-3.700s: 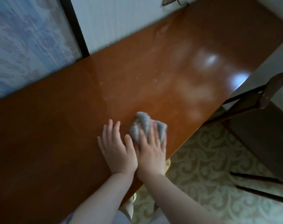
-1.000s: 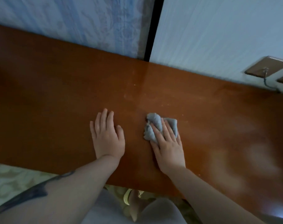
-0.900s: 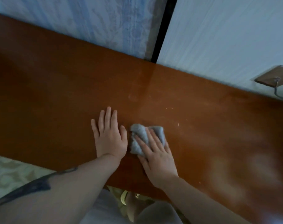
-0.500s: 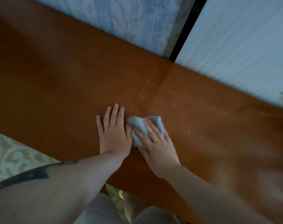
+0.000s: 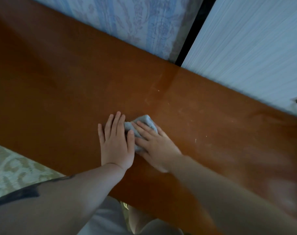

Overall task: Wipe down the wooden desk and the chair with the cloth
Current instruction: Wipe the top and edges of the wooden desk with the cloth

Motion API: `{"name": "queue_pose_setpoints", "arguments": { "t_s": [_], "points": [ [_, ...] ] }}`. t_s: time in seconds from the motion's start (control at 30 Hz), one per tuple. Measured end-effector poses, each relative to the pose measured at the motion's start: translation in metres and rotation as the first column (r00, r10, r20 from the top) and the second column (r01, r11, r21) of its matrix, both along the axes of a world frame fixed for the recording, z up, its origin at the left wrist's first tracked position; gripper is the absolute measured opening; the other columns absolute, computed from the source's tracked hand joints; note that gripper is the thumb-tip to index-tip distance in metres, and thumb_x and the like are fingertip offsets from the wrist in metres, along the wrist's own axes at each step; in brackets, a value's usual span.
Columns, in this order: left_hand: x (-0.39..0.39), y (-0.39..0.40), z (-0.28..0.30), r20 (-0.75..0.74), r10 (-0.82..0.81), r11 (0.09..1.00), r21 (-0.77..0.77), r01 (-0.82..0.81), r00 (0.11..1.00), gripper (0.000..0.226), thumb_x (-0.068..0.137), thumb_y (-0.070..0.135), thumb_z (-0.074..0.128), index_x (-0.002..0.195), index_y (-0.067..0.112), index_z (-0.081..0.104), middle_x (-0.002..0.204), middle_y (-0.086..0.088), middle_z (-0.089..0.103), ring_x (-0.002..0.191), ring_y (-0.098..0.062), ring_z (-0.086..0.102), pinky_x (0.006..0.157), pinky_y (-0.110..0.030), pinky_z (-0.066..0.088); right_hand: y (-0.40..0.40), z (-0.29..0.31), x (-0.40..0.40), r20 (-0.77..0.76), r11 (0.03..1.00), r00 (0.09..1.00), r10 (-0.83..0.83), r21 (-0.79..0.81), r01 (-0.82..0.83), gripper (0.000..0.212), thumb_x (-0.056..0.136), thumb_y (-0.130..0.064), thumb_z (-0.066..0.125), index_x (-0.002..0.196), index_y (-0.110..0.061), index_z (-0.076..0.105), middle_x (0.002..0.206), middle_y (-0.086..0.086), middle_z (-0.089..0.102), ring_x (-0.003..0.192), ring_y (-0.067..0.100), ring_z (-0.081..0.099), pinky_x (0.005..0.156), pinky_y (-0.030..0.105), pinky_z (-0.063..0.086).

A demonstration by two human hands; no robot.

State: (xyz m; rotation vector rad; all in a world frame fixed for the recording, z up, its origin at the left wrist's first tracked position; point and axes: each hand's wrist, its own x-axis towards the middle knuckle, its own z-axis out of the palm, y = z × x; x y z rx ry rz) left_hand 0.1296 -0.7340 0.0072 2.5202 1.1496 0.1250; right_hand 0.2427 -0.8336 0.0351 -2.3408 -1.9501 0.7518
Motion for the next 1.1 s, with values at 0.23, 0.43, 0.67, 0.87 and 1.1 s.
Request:
{"name": "queue_pose_setpoints", "arguments": {
  "t_s": [0.23,0.43,0.67,0.87,1.1],
  "points": [
    [0.001,0.001,-0.001,-0.005,-0.001,1.000,-0.006,0.001,1.000,0.063,0.098,0.045,0.013,0.152,0.014,0.021,0.158,-0.002,0.025,0.148,-0.018,0.012,0.121,-0.047,0.002,0.027,-0.020,-0.024,0.072,0.799,0.799,-0.598,0.135,0.586,0.056,0.101,-0.043,0.019,0.154,-0.037,0.002,0.164,-0.002,-0.004,0.148,0.012,-0.014,0.121,0.042,-0.003],
    [0.000,0.002,-0.002,0.011,0.007,1.000,-0.022,-0.007,1.000,0.060,0.099,0.044,0.016,0.149,0.013,0.030,0.154,-0.003,0.035,0.146,-0.021,0.020,0.120,-0.048,0.007,0.017,-0.009,-0.014,0.103,0.982,0.977,-0.186,-0.010,0.188,0.058,0.102,-0.045,0.015,0.148,-0.038,-0.022,0.154,-0.006,-0.030,0.140,0.010,-0.033,0.118,0.041,-0.014],
    [0.028,0.045,0.009,0.271,0.235,0.970,-0.131,-0.206,0.933,0.044,0.095,0.029,0.039,0.136,0.018,0.052,0.140,-0.002,0.052,0.131,-0.023,0.041,0.108,-0.042,0.028,0.036,-0.017,-0.038,0.076,0.710,0.706,-0.704,0.088,0.699,0.056,0.099,-0.052,0.009,0.153,-0.043,-0.006,0.163,-0.006,-0.010,0.146,0.009,-0.021,0.121,0.040,-0.006],
    [0.055,0.086,-0.004,0.056,0.119,0.992,-0.044,-0.116,0.991,0.048,0.098,0.030,0.040,0.145,0.021,0.040,0.156,-0.002,0.030,0.146,-0.023,0.017,0.119,-0.045,0.006,0.029,-0.012,-0.005,0.080,0.909,0.905,-0.417,0.036,0.416,0.054,0.101,-0.055,0.020,0.150,-0.049,-0.003,0.159,-0.009,-0.016,0.143,0.008,-0.028,0.117,0.040,-0.016],
    [0.057,0.084,-0.004,-0.035,0.102,0.995,-0.009,-0.103,0.994,0.049,0.097,0.029,0.043,0.145,0.020,0.037,0.157,-0.005,0.027,0.146,-0.026,0.015,0.119,-0.049,0.006,0.043,-0.022,-0.047,0.140,0.713,0.700,-0.700,0.095,0.694,0.058,0.098,-0.055,0.024,0.151,-0.050,0.000,0.163,0.006,-0.004,0.149,0.026,-0.013,0.116,0.055,0.000]
  ]
}}
